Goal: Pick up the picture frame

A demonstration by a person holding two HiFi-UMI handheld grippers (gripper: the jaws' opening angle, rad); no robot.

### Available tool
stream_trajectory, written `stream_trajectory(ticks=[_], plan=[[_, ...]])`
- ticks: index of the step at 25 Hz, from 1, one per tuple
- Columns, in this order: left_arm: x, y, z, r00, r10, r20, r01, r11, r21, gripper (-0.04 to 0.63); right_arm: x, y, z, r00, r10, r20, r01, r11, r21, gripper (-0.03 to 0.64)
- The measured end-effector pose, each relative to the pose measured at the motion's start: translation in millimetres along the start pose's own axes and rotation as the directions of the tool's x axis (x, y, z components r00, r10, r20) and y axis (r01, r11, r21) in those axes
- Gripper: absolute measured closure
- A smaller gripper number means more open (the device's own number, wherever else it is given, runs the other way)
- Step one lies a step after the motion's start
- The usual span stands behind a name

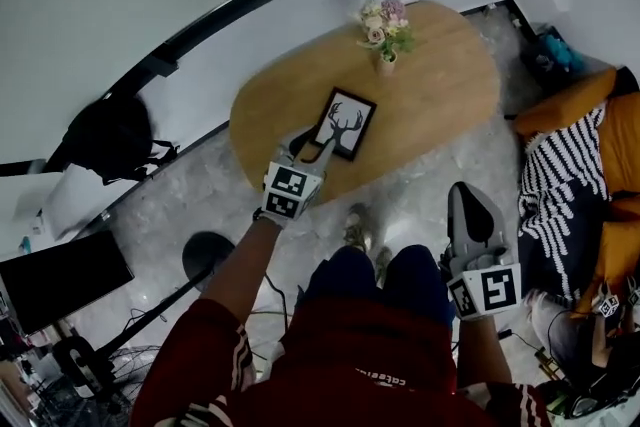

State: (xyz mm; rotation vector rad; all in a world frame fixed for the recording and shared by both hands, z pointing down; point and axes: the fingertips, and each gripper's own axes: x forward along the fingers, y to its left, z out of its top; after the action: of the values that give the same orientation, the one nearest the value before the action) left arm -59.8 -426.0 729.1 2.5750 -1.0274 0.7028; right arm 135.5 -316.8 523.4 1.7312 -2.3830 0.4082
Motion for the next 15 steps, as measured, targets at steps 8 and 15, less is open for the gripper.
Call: stream_trajectory(ticks=[8, 15], plan=[[65.3, 37.4, -77.8, 0.996, 0.012, -0.093, -0.012, 1.0, 0.006, 0.442, 21.1, 2.9, -28.7, 1.0, 0.014, -0.012, -0.014, 1.0, 0.001, 0.62], [123.3, 58.6, -156.5, 0.982, 0.024, -0.187, -0.034, 0.998, -0.05, 0.442, 34.9, -3.3, -84.4, 0.997, 0.037, -0.073, -0.036, 0.999, 0.023, 0.62]])
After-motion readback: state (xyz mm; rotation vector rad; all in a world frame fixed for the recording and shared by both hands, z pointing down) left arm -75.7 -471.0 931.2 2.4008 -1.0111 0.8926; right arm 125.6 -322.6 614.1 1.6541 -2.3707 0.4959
